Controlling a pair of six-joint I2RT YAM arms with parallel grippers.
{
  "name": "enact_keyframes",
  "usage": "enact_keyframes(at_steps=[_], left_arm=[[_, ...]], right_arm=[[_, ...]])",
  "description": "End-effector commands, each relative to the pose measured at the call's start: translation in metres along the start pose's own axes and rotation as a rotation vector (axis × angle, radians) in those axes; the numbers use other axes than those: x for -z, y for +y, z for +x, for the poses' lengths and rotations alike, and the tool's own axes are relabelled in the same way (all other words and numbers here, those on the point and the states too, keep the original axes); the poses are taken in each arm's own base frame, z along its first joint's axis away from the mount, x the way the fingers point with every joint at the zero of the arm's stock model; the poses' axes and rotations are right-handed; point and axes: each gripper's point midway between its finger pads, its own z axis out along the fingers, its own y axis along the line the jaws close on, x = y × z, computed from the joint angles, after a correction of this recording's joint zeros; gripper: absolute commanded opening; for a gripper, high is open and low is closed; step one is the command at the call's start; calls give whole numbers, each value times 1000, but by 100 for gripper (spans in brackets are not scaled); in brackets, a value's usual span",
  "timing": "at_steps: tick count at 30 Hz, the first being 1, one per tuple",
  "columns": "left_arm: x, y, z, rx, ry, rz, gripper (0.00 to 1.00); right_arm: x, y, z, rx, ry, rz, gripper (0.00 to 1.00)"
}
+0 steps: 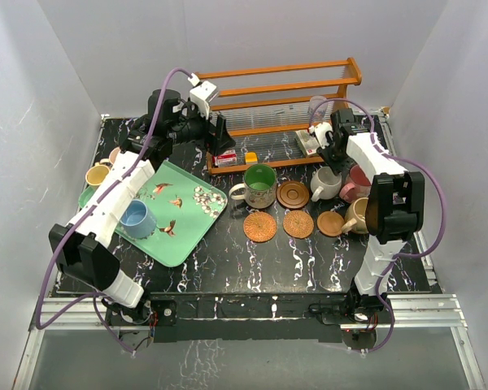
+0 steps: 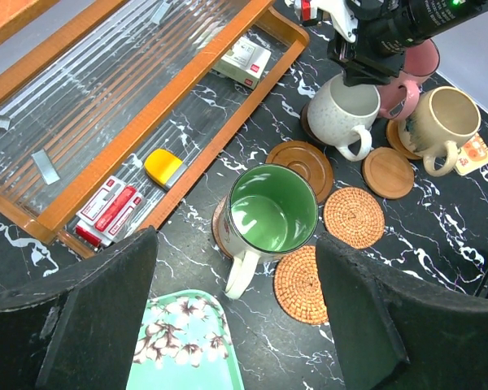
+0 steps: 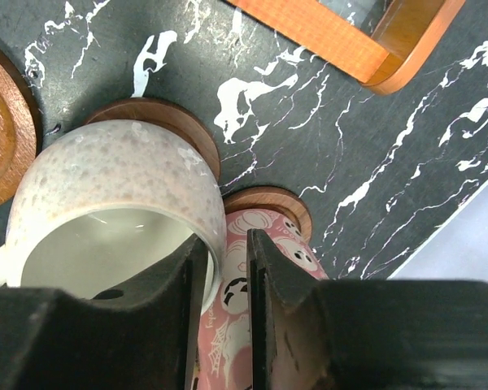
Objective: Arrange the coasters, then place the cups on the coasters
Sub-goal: Place the cup on the coaster.
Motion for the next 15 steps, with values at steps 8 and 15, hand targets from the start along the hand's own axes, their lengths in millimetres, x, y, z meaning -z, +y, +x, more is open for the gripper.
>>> enact_keyframes(at_steps=[8, 15], left_arm=[[45, 22, -1, -105, -1, -156, 79], [94, 59, 24, -98, 54, -278, 81]], right_arm=[[83, -29, -64, -55, -244, 68, 34], [119, -8, -93, -92, -402, -49, 40]])
